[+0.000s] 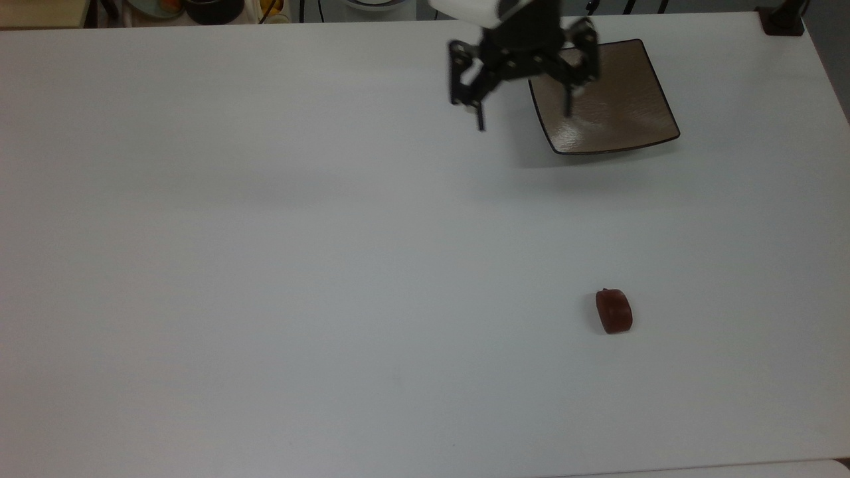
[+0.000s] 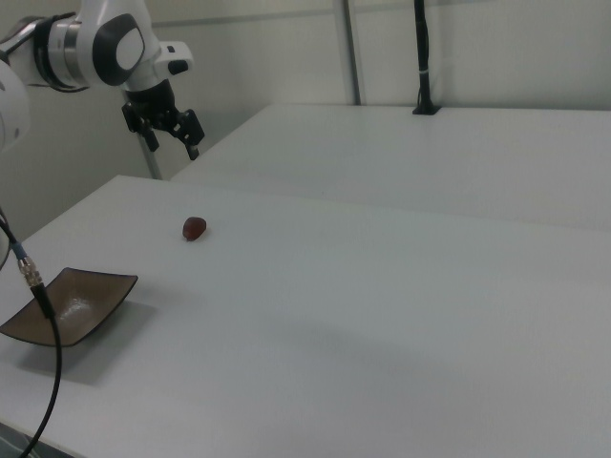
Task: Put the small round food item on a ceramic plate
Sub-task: 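Move the open gripper over the small reddish-brown food item and lower it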
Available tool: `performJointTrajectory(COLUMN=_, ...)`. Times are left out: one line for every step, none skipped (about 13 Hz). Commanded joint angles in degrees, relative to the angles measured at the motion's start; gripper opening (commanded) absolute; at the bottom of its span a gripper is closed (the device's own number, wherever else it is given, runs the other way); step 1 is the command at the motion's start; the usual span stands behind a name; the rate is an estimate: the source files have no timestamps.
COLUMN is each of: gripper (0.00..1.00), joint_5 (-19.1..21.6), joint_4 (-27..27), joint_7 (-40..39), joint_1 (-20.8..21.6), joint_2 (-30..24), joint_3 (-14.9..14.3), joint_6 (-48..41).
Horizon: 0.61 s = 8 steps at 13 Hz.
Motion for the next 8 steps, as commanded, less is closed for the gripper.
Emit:
performJointTrajectory(gripper=1.00, joint_5=-3.1, joint_4=7.3, joint_7=7.5, joint_1=4.4, joint_2=9.1, joint_3=-0.3, joint_6=6.6)
performJointTrajectory(gripper=1.00, joint_5=-3.1, joint_4=7.3, joint_7=8.3, joint_1=5.2, joint_2=10.3, joint_3=-0.3, joint_6=9.3)
performJointTrajectory(gripper=1.00, joint_5=-3.7, joint_4=7.3, joint_7=9.5, joint_1=6.0, joint_2=12.0, joint_3=-0.3, joint_6=13.4)
performJointTrajectory(gripper=1.00, joint_5=-4.3, joint_4=7.3, joint_7=10.3, joint_1=6.5, joint_2=13.3, joint_3=-0.3, joint_6=15.5)
performJointTrajectory(gripper=1.00, joint_5=-5.3, joint_4=7.3, joint_7=10.9, joint_1=7.1, joint_2=14.1, joint_3=-0.3, joint_6=17.5)
performJointTrajectory(gripper=1.00, joint_5=-6.1, joint_4=7.3, joint_7=11.6, joint_1=7.6, joint_2=15.1, joint_3=-0.3, joint_6=19.1)
performJointTrajectory(gripper=1.00, joint_5=-6.8, joint_4=7.4, joint_7=12.2, joint_1=8.1, joint_2=15.9, joint_3=-0.3, joint_6=20.3)
performJointTrajectory(gripper=1.00, joint_5=-7.0, joint_4=7.3, joint_7=12.6, joint_1=8.7, joint_2=16.9, joint_3=-0.3, joint_6=21.9)
